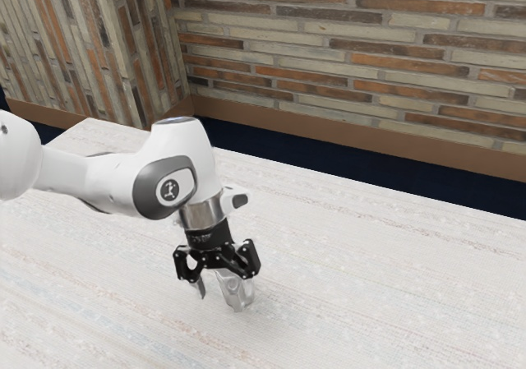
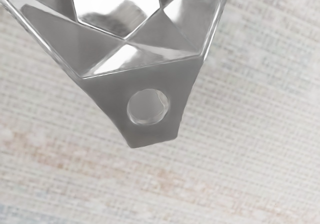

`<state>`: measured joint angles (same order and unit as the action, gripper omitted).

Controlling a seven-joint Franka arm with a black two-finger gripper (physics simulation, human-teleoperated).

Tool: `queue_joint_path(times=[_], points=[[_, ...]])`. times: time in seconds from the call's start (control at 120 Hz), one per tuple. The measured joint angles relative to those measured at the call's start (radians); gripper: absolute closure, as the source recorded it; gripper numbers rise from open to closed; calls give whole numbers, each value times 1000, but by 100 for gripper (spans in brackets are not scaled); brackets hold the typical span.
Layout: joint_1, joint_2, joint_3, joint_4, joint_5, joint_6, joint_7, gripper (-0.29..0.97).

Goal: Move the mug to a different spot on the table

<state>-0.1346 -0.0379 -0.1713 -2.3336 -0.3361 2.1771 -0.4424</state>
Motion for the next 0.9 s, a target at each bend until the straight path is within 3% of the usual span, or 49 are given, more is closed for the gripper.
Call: queue_joint_path(times=[0.208, 0.433, 0.617, 0.9], points=[[35, 85, 6, 1, 1, 71, -54, 2], [-105, 112, 35, -1, 24, 158, -92, 3], [-88, 137, 66, -2, 47, 234, -113, 4], [-157, 149, 147, -10, 103, 306, -135, 15]])
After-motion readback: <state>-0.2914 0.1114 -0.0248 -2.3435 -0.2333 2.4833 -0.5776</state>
